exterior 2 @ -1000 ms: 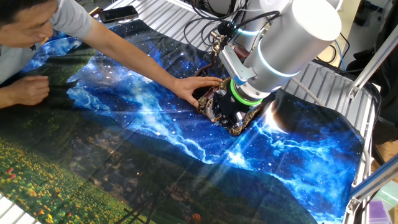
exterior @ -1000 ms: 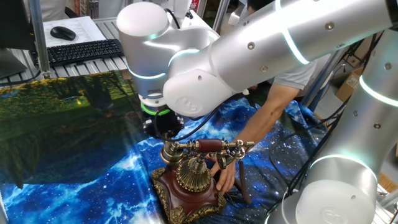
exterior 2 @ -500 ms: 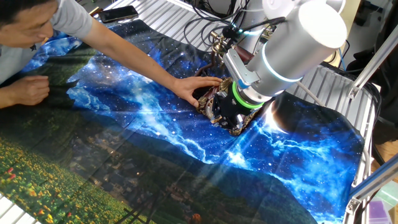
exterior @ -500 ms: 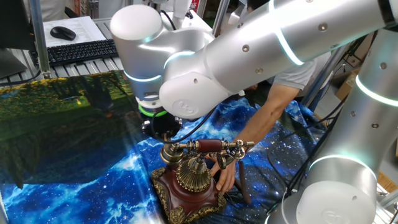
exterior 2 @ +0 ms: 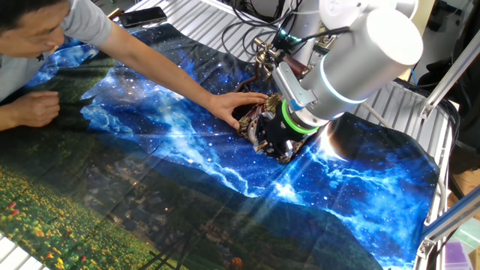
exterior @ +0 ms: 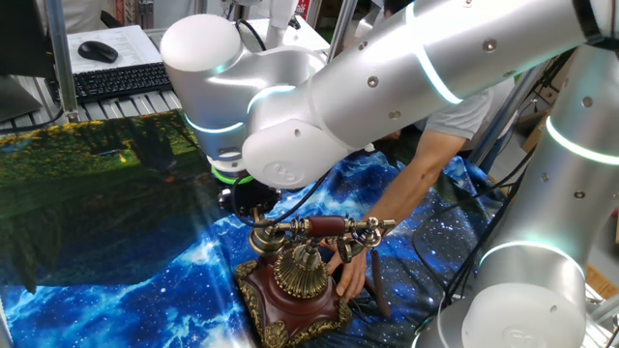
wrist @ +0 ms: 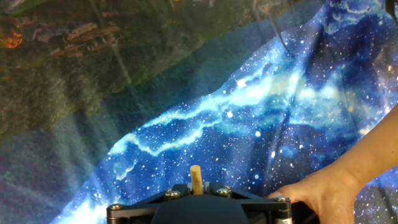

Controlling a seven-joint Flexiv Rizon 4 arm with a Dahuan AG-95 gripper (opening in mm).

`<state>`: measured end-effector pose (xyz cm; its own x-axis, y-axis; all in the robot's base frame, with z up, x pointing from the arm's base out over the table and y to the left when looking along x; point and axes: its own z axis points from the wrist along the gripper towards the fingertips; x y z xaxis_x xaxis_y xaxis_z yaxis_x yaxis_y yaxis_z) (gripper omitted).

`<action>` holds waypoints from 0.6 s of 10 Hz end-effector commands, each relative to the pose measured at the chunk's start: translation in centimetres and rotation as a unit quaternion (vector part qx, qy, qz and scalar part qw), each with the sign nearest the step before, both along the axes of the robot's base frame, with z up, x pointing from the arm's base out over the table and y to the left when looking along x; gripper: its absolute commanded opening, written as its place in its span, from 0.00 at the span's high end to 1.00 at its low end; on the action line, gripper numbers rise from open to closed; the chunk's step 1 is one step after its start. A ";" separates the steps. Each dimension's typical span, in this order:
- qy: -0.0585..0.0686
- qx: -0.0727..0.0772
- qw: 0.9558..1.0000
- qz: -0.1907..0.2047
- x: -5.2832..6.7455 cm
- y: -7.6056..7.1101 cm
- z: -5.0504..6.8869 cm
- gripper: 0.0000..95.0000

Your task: Dial a number on an old rotary phone

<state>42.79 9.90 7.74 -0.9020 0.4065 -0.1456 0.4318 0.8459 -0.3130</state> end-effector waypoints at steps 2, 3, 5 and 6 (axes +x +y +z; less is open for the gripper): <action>-0.003 -0.007 1.000 0.001 0.5 0.3 -0.4 1.00; -0.005 -0.009 1.000 0.001 0.6 0.2 -0.5 1.00; -0.008 -0.015 1.000 0.001 0.8 0.1 -0.6 1.00; -0.009 -0.018 1.000 0.001 0.8 0.1 -0.7 1.00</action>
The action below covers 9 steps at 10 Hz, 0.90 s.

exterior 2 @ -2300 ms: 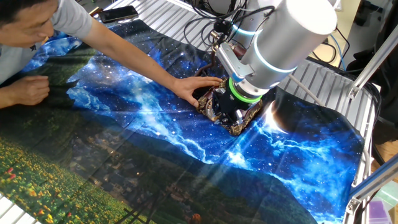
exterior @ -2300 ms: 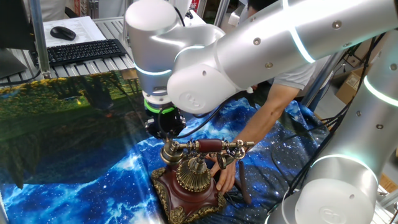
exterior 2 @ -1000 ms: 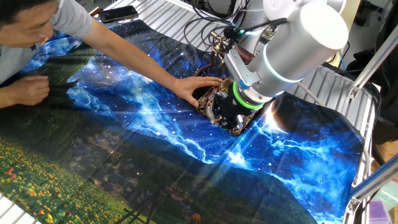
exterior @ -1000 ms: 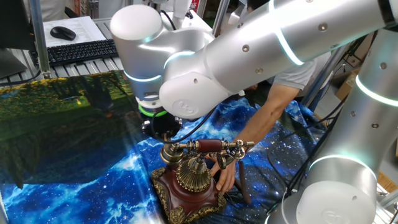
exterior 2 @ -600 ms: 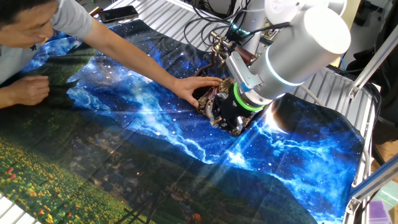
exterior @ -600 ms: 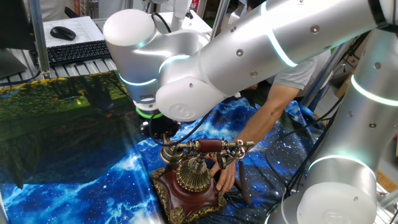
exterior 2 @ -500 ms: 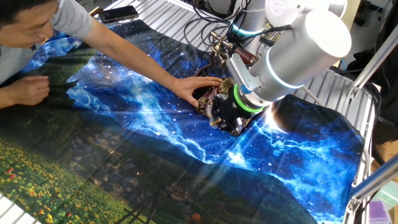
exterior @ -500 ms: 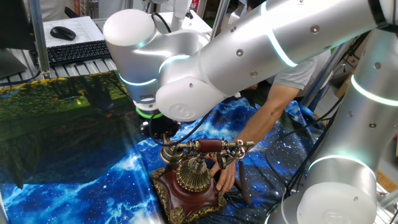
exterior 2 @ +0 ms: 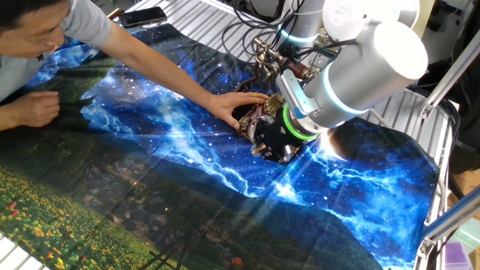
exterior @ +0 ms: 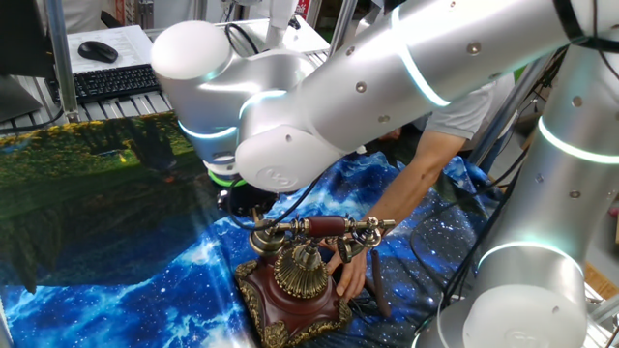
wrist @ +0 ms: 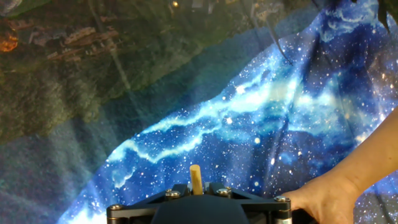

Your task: Dial a number on an old rotary phone

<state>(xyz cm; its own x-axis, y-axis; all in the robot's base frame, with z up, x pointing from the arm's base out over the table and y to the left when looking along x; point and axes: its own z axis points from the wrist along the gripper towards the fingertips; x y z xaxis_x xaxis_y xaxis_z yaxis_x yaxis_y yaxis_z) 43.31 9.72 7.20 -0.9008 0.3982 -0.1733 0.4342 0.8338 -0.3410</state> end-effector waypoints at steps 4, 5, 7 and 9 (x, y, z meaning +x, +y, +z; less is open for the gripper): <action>-0.007 -0.005 1.000 0.000 0.6 0.0 -0.4 1.00; -0.008 -0.010 1.000 0.002 0.7 0.0 -0.5 1.00; -0.012 -0.011 1.000 0.003 1.0 -0.2 -0.7 1.00; -0.016 -0.018 1.000 0.007 1.1 -0.4 -0.8 1.00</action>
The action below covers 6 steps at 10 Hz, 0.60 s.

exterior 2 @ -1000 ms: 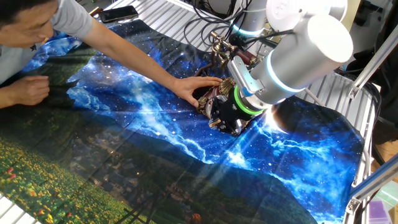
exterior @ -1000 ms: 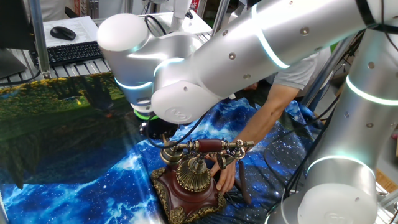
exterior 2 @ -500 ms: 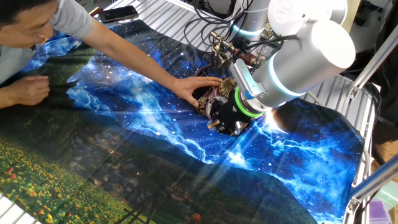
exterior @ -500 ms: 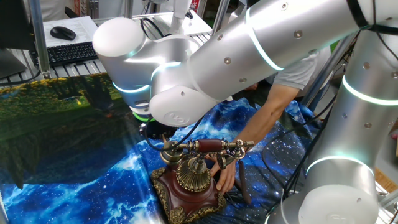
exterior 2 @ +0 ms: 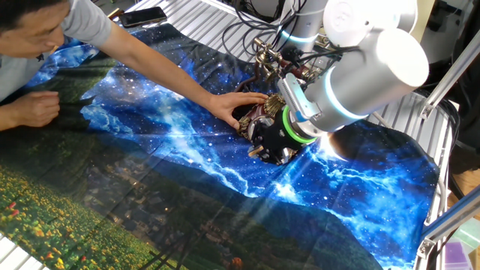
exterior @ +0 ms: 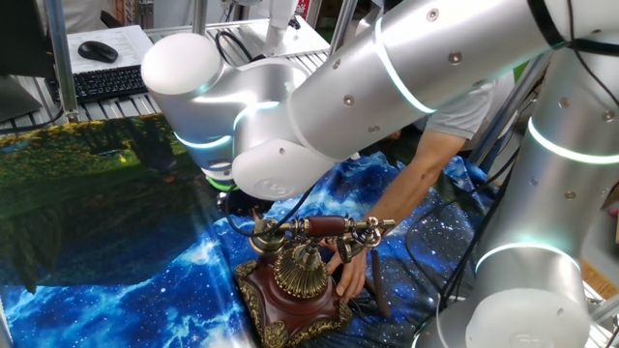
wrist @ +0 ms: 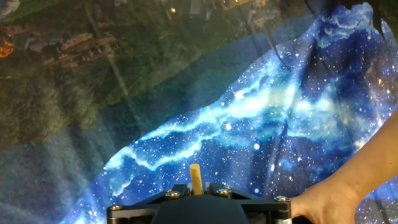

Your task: Dial a number on an old rotary phone

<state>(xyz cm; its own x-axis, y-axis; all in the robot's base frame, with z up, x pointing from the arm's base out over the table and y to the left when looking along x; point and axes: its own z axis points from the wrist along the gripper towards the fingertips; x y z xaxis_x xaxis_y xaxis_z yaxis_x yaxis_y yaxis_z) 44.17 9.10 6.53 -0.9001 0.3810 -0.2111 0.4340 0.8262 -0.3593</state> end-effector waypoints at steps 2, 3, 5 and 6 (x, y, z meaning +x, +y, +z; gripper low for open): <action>-0.004 0.001 1.000 0.002 0.2 0.3 -0.2 1.00; -0.013 0.016 1.000 -0.006 0.2 0.5 -0.4 1.00; 0.003 0.018 1.000 0.000 0.5 1.1 -1.0 1.00; 0.030 0.042 0.999 0.006 0.6 1.2 -0.9 1.00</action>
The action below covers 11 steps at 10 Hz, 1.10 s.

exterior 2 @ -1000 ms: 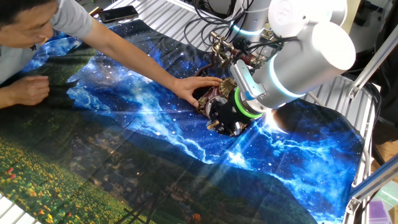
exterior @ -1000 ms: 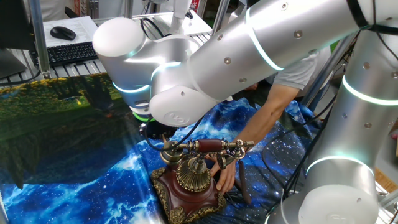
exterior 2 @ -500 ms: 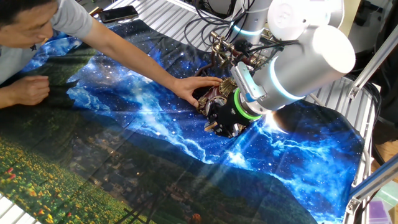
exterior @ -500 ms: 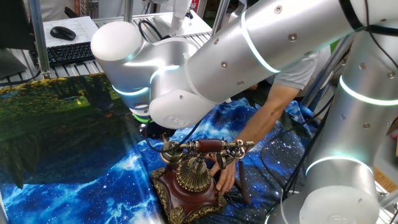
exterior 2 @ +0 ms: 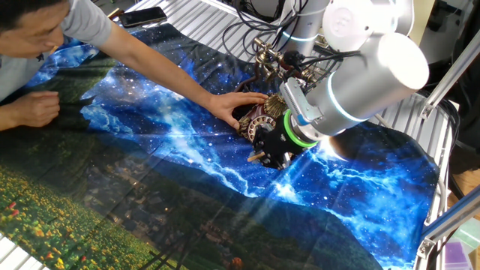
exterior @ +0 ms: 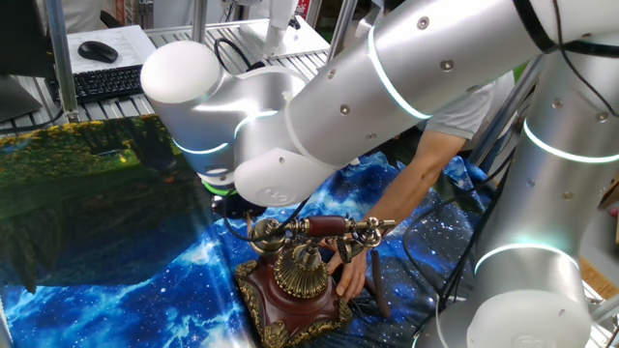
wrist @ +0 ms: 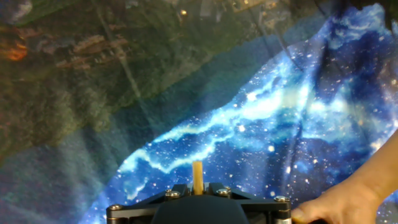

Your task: Dial a number on an old rotary phone

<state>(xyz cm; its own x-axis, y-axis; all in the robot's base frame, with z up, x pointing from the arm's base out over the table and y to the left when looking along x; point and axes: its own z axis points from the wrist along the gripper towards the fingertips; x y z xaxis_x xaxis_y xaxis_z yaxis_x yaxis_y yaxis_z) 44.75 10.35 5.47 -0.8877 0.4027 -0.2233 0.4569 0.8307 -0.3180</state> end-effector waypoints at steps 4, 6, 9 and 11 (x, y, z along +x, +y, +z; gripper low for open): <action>0.085 0.135 0.987 -0.004 0.1 -0.2 0.9 1.00; 0.100 0.151 0.983 0.003 0.8 -0.4 1.3 1.00; 0.132 0.208 0.969 0.006 2.0 -1.0 2.3 1.00; 0.147 0.221 0.964 0.026 1.4 -1.3 3.0 1.00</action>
